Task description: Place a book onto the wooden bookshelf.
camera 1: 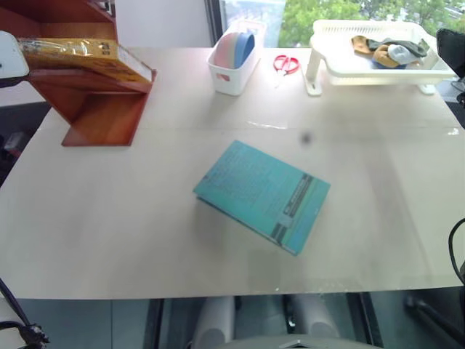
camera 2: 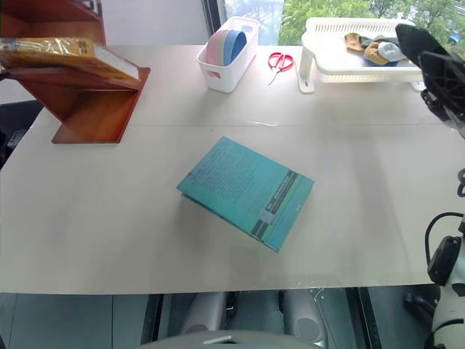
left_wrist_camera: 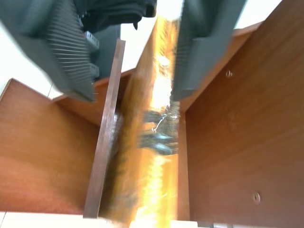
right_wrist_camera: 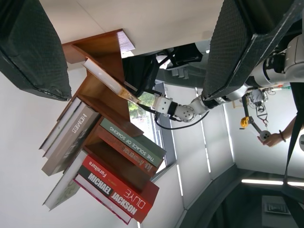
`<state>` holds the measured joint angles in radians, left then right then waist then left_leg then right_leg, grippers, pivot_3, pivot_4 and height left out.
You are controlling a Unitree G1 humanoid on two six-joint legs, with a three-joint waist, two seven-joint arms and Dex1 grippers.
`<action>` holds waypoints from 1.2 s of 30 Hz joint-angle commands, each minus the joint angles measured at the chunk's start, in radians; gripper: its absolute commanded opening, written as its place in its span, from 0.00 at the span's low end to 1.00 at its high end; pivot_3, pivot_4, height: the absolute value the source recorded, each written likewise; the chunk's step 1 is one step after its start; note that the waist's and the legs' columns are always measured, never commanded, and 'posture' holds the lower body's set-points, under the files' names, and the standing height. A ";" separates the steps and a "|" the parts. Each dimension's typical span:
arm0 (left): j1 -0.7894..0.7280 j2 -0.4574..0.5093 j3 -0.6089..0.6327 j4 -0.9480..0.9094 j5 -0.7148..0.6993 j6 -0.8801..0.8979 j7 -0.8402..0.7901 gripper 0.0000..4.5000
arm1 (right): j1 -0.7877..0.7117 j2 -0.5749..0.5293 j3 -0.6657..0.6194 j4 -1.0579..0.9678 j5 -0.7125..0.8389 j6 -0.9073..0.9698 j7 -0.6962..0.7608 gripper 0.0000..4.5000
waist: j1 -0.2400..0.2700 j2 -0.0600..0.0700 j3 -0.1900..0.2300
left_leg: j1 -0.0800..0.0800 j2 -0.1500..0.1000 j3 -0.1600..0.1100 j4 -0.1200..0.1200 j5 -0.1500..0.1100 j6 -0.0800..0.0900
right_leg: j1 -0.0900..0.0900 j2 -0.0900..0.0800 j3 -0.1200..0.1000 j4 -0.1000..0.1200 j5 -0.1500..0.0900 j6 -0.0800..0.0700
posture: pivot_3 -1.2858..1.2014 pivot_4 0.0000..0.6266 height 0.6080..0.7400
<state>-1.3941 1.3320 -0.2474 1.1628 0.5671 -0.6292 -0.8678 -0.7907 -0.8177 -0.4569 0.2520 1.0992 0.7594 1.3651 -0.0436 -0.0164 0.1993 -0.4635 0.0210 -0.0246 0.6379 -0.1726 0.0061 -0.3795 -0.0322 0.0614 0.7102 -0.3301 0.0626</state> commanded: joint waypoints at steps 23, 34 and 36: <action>0.164 0.033 0.312 -0.434 -0.513 0.297 -0.351 0.99 | -0.046 -0.034 0.007 0.062 -0.060 -0.013 0.055 1.00 | 0.003 0.000 0.000 | 0.000 0.001 -0.002 0.004 0.000 0.000 | 0.001 0.000 -0.002 0.003 0.000 0.000 | 0.52 0.24 1.00; 0.536 -0.516 0.366 -1.032 -0.776 0.754 -0.016 0.99 | -0.107 -0.044 0.045 0.105 -0.134 -0.028 0.102 1.00 | 0.000 0.002 -0.001 | 0.000 0.000 -0.008 0.012 0.000 0.000 | 0.002 0.000 -0.003 0.009 0.000 0.000 | 0.52 0.24 1.00; 0.553 -0.619 0.355 -1.020 -0.740 0.737 0.105 0.99 | -0.099 -0.054 0.034 0.094 -0.131 -0.020 0.100 1.00 | 0.001 0.003 -0.002 | 0.000 0.000 -0.008 0.012 0.000 0.000 | 0.001 0.001 -0.002 0.010 0.000 0.000 | 0.52 0.24 1.00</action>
<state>-0.8413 0.7505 0.0976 0.1799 -0.1970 0.1239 -0.8730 -0.8780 -0.8473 -0.3987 0.3723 0.9575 0.7391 1.4565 -0.0426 -0.0130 0.1974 -0.4638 0.0210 -0.0327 0.6500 -0.1725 0.0061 -0.3784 -0.0318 0.0598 0.7204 -0.3297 0.0628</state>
